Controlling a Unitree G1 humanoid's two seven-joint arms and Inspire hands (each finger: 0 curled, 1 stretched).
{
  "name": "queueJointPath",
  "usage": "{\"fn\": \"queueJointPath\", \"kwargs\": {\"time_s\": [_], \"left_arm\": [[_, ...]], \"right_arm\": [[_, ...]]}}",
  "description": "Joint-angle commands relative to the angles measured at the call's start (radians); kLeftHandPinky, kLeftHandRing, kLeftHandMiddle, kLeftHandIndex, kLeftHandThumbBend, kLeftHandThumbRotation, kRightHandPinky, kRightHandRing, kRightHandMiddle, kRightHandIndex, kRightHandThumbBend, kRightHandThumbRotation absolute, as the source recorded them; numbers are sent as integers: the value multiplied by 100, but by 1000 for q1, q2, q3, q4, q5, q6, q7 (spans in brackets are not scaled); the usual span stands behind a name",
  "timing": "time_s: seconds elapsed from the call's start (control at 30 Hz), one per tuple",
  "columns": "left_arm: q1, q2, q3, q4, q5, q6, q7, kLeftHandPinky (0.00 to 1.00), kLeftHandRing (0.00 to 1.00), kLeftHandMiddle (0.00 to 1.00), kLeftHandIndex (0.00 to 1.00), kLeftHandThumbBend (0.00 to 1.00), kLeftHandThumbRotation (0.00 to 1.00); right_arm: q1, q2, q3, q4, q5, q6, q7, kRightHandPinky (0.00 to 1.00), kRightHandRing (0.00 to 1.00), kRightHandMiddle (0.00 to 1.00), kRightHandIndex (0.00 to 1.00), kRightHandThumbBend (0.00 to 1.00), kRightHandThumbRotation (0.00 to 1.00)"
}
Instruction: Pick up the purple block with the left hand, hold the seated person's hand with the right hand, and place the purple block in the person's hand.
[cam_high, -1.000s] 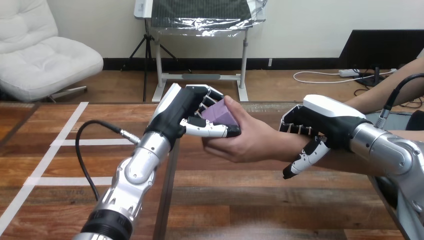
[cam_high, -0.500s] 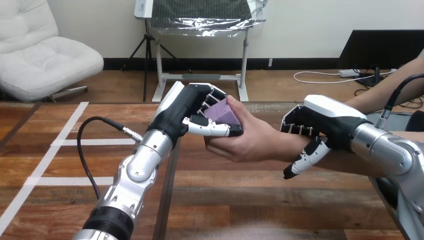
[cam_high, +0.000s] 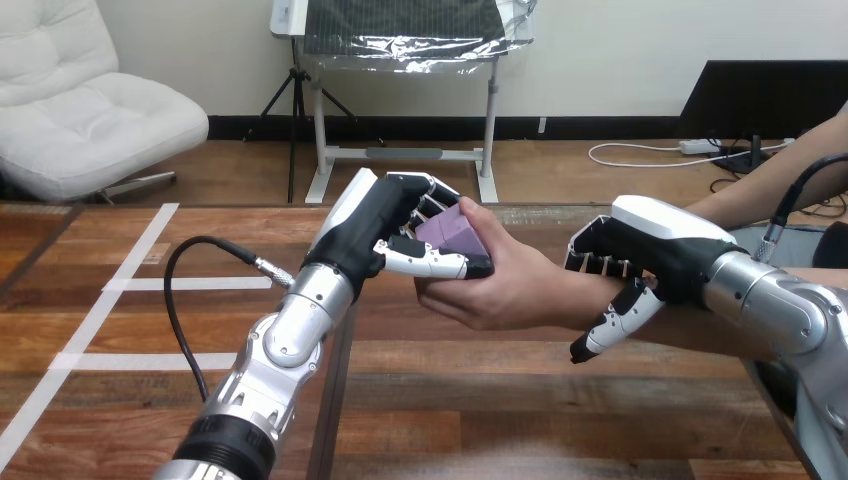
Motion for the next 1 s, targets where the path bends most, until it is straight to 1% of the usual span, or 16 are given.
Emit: {"fn": "queueJointPath", "kwargs": {"time_s": [0.0, 0.23, 0.37, 0.47, 0.57, 0.6, 0.63, 0.67, 0.73, 0.87, 0.9, 0.97], "left_arm": [[-63, -52, -53, 11, 26, -7, -16, 25, 34, 43, 49, 63, 0], [-57, -48, -57, 7, 31, -10, -23, 24, 33, 43, 49, 63, 0], [-52, -44, -57, 0, 29, -10, -28, 25, 34, 43, 49, 64, 0], [-49, -40, -58, -8, 29, -3, -33, 27, 36, 45, 49, 66, 0], [-44, -34, -58, -22, 25, 11, -48, 31, 41, 48, 51, 68, 1], [-43, -33, -57, -26, 22, 15, -54, 33, 43, 49, 53, 69, 5], [-42, -32, -57, -30, 20, 18, -59, 36, 47, 52, 55, 69, 12], [-39, -31, -52, -33, 12, 19, -70, 38, 48, 53, 56, 70, 15], [-36, -29, -47, -38, 2, 19, -83, 41, 52, 56, 59, 71, 25], [-29, -27, -32, -40, -29, 11, -110, 47, 58, 61, 64, 73, 43], [-28, -26, -29, -42, -34, 10, -114, 50, 61, 64, 67, 74, 51], [-24, -22, -26, -46, -42, 8, -120, 52, 63, 66, 68, 75, 56]], "right_arm": [[31, 14, 2, 8, 14, -4, 7, 34, 41, 47, 50, 89, 11], [33, 12, 0, 8, 14, -1, 7, 34, 41, 47, 50, 89, 10], [35, 11, -1, 14, 17, -9, 5, 33, 40, 46, 49, 89, 10], [36, 9, -1, 17, 18, -14, 5, 33, 40, 46, 49, 89, 10], [37, 8, -1, 17, 20, -15, 7, 34, 40, 47, 50, 89, 10], [38, 8, -2, 18, 21, -15, 8, 34, 41, 47, 50, 89, 10], [38, 8, -2, 18, 22, -16, 9, 35, 41, 48, 50, 89, 11], [39, 8, -3, 18, 24, -16, 12, 35, 42, 48, 51, 90, 11], [39, 7, -3, 18, 27, -17, 15, 36, 43, 49, 52, 90, 12], [38, -2, 2, 20, 25, -29, 25, 39, 46, 51, 54, 89, 15], [38, -4, 3, 20, 22, -32, 26, 41, 47, 53, 57, 89, 18], [39, -8, 5, 18, 18, -40, 24, 42, 49, 55, 58, 89, 19]]}}
